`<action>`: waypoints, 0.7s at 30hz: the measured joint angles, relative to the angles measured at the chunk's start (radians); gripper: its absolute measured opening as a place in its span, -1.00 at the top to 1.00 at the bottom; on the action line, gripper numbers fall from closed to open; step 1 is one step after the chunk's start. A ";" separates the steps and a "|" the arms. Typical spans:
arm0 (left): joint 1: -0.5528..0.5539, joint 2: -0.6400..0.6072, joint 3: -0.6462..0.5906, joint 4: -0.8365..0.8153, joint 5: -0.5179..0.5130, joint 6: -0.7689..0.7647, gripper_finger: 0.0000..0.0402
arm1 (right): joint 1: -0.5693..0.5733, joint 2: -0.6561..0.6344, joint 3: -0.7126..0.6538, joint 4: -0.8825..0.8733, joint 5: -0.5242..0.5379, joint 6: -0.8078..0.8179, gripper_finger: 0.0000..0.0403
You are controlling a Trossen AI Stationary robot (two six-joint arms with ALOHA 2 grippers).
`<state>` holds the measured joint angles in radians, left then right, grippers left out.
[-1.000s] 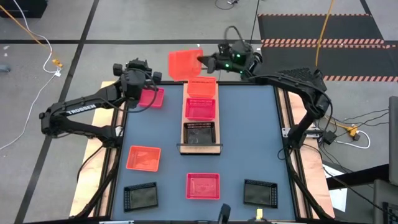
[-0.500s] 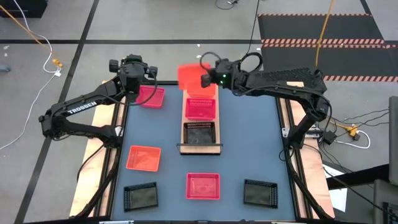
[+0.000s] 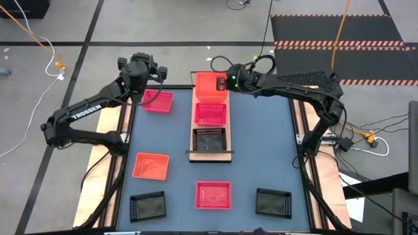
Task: Stack baskets on shelf by color
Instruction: Stack the top orange bin on the orange bin on the shelf
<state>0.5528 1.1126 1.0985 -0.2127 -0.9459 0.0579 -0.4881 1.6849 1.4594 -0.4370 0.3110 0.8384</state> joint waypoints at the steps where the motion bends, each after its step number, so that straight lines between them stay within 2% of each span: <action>1: 0.006 0.000 0.000 0.000 0.000 -0.003 0.22 | 0.000 -0.002 -0.013 0.028 0.001 -0.001 0.97; 3: 0.017 0.000 0.000 0.000 0.000 -0.007 0.22 | 0.000 -0.002 -0.048 0.087 0.000 0.014 0.97; 11: 0.031 0.001 -0.009 -0.016 0.000 -0.010 0.22 | -0.010 -0.002 -0.156 0.122 -0.003 0.104 0.96; 21: 0.031 0.000 -0.009 -0.015 0.000 -0.014 0.22 | -0.025 -0.002 -0.165 0.177 -0.052 0.059 0.96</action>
<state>0.5842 1.1130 1.0897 -0.2276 -0.9462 0.0437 -0.5126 1.6825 1.2945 -0.2597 0.2586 0.8974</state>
